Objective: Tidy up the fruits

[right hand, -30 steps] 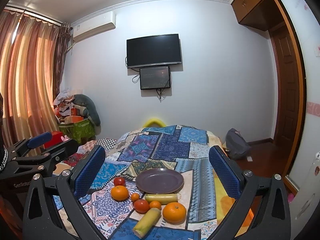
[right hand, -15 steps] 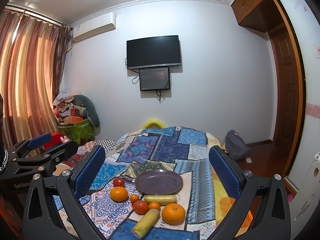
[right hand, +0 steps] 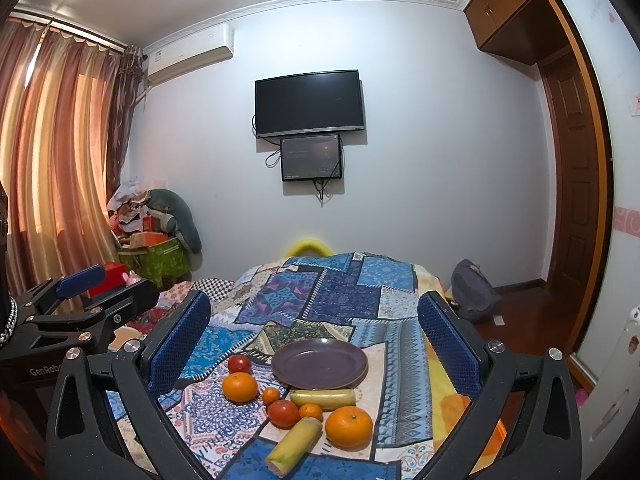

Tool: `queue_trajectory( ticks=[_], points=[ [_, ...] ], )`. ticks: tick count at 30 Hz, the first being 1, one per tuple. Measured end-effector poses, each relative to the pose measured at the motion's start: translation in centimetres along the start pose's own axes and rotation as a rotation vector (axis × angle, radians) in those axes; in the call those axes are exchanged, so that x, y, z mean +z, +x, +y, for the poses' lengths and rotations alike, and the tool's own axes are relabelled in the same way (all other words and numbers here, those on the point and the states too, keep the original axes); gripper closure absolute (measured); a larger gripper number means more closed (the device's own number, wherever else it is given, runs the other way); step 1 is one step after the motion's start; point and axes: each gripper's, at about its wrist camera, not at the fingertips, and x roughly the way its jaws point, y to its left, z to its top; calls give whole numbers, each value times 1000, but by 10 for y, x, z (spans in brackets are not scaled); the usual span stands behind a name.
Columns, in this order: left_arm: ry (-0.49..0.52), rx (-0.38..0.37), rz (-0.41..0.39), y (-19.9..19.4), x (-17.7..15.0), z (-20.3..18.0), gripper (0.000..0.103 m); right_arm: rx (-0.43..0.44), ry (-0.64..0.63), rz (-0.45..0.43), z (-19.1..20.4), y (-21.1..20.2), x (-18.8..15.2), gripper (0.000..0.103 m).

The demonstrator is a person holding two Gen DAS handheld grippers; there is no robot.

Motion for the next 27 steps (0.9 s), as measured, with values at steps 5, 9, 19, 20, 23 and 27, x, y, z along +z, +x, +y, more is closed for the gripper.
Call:
queue_trajectory(
  ticks=[5,9,19,20,23,27],
  points=[
    [3,2,-3,1,0,0,0,-3,0,0,-1,0,-1,0],
    [3,3,-4,1,0,0,0,4,12,13,-1,3,-3,0],
    [-3,-36,84,25,-10,5,23,26,56,80,-10,20,-15,7],
    [-2,-37,99,30,-12,6,26,27,54,88,-10,22,-16,9],
    [-4,-32,142,44,-19,10,35,30,44,135,-14,34,-26,16],
    [-7,-27,233,72,-35,21,48,36,41,228,-22,56,-44,29]
  ],
)
